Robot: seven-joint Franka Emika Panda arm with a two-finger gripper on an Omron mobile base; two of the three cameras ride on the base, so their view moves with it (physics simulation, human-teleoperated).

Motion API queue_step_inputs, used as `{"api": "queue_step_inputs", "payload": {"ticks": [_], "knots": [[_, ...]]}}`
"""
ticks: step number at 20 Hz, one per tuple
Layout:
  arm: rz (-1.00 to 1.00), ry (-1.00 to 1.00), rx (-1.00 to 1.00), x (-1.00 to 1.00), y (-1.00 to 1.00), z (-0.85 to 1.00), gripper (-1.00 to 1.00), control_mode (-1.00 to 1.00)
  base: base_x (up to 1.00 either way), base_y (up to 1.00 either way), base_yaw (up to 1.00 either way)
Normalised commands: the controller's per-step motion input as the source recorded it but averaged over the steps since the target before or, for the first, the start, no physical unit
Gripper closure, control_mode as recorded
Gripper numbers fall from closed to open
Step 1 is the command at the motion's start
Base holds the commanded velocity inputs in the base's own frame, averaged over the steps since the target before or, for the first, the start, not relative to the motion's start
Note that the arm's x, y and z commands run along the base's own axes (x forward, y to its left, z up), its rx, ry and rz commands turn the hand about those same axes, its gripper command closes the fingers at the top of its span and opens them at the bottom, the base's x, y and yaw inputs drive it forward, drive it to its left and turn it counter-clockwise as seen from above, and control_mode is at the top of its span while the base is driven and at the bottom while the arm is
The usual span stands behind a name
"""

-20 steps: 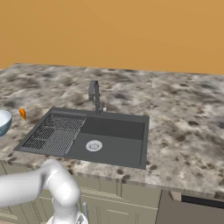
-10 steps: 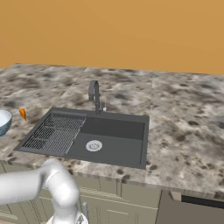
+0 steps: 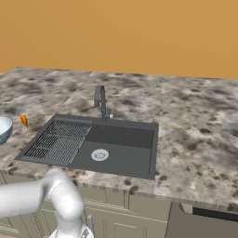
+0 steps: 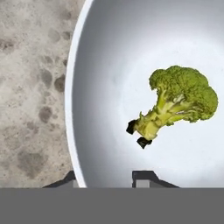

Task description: Pick the broccoli from the sink and place it in the bowl. Then pick the bowl and place it in the microwave. Then close the microwave door and press the start button.

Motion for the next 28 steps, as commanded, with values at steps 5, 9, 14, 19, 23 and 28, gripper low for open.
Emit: {"api": "queue_step_inputs", "payload": {"ticks": [5, 9, 14, 19, 23, 28], "knots": [[0.16, 0.00, 0.10, -0.04, -0.71, 0.35, 1.00, -1.00, 0.00, 0.00, 0.00], [0.17, 0.00, 0.12, -0.01, -0.89, 0.85, 1.00, -1.00, 0.00, 0.00, 0.00], [0.21, -0.05, 0.06, -0.17, -0.82, 0.98, 1.00, -1.00, 0.00, 0.00, 0.00], [0.26, -0.23, 0.01, -0.47, -0.85, 0.89, 1.00, -1.00, 0.00, 0.00, 0.00], [0.25, -0.18, 0.01, -0.61, -0.88, 0.98, 1.00, -1.00, 0.00, 0.00, 0.00], [0.19, -0.04, 0.00, -0.42, -0.83, 1.00, 1.00, -1.00, 0.00, 0.00, 0.00]]}}
